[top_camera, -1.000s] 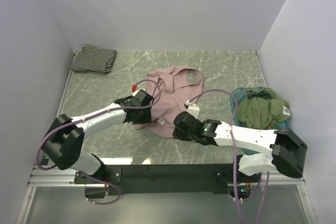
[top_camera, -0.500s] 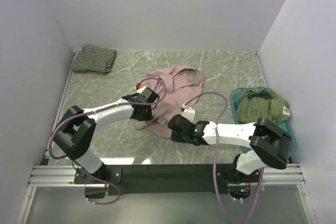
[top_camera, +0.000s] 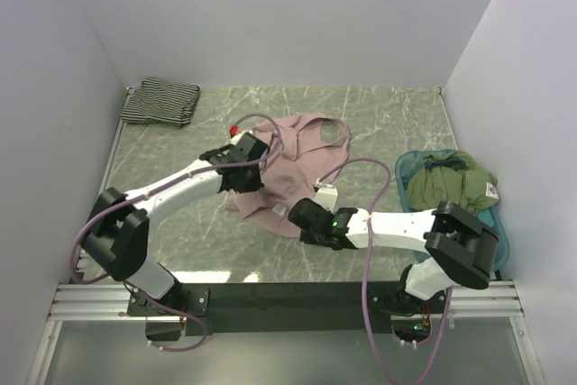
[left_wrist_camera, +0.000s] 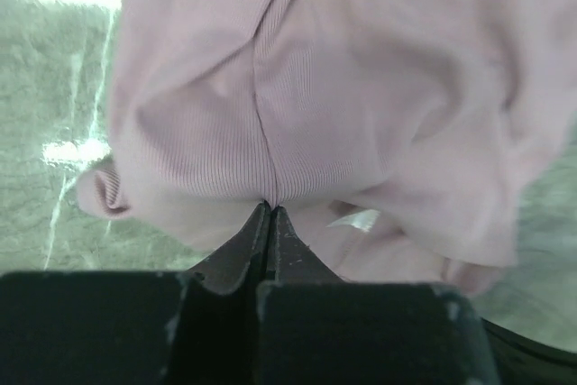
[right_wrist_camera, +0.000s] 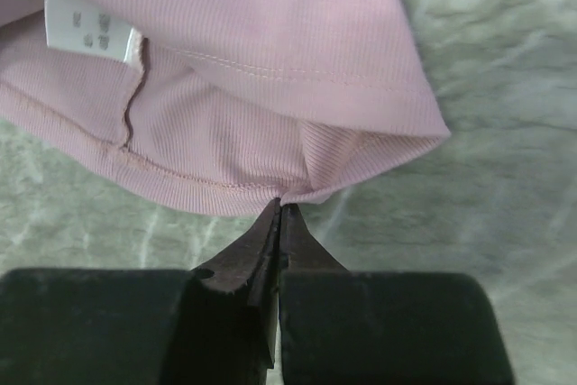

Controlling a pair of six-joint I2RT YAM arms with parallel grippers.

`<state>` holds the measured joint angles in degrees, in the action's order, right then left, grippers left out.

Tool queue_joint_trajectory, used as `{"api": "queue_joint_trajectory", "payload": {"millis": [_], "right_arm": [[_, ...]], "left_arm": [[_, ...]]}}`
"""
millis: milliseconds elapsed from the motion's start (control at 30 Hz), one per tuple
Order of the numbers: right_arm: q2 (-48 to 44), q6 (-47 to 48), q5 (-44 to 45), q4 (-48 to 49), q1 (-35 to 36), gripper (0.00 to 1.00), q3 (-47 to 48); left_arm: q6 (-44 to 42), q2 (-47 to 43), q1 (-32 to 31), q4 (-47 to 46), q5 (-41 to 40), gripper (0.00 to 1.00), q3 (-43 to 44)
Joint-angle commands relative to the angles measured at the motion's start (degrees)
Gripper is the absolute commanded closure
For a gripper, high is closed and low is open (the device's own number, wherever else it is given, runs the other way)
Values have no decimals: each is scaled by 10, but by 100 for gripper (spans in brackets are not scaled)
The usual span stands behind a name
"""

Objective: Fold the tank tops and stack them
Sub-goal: Flatten the tank top out

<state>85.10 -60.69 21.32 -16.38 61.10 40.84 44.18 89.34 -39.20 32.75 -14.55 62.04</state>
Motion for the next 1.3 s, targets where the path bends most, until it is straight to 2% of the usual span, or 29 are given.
{"api": "queue_joint_trajectory", "payload": {"millis": [0,133,167,333,533,700,900,1067,1267], "right_arm": [[-40,-15,54,-48,-7,100,-2],[-81,-21,73,-89,-26,100,-26],[-98,-18,72,-93,-33,100,-32],[-146,-1,67,-115,-99,100,-69],[-194,29,115,-182,-156,100,-51],[-200,41,142,-222,-166,100,-30],[-216,51,89,-183,-159,100,-53],[-194,59,130,-204,-167,100,-36],[-216,135,136,-218,-268,100,42]], "left_arm": [[-7,-57,32,15,36,99,39],[-2,-101,97,19,90,99,41],[1,-113,134,14,119,99,35],[26,-175,241,-8,188,99,-29],[49,-218,325,-25,240,99,-103],[50,-239,409,-25,280,99,-172],[35,-225,424,-52,305,99,-231],[28,-228,423,-42,298,99,-221],[27,-247,421,-18,331,99,-134]]}}
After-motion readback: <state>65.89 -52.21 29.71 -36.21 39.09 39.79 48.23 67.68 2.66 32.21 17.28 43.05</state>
